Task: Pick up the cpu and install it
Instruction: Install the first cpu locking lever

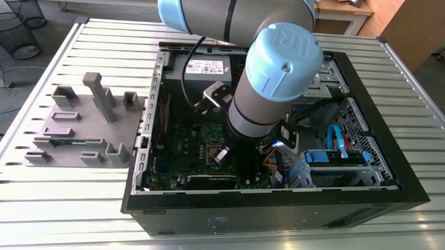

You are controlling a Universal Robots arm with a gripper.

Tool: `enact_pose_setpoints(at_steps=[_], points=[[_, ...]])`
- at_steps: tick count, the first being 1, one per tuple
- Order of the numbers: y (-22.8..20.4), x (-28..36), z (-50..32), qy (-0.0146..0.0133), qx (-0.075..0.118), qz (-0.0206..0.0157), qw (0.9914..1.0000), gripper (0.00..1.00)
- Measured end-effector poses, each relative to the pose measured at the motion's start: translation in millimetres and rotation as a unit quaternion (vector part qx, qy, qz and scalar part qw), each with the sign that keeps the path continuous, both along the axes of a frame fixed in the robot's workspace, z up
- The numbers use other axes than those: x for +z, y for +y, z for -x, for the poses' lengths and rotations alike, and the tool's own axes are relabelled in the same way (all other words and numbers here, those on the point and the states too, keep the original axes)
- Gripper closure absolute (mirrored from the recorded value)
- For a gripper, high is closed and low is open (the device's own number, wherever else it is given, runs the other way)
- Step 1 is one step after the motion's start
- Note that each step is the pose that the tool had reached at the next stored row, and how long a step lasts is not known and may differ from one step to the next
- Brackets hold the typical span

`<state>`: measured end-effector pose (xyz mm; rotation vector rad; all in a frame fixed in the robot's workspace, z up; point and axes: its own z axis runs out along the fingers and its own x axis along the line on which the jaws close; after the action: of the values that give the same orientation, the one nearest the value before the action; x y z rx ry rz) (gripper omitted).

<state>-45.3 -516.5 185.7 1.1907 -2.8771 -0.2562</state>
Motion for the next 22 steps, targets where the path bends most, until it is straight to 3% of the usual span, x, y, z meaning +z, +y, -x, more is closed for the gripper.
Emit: enact_pose_setpoints(at_steps=[2,6,14,22], points=[[-0.1,-0.1,0.0,0.0000,0.001,0.0016,1.00000,0.89],[-0.3,1.5,-0.2,0.0003,0.003,0.0099,0.99995,0.89],[-0.5,0.5,0.1,-0.0001,0.003,0.0071,0.99997,0.89],[-0.5,0.5,0.0,-0.0001,0.011,0.0069,0.99992,0.89]])
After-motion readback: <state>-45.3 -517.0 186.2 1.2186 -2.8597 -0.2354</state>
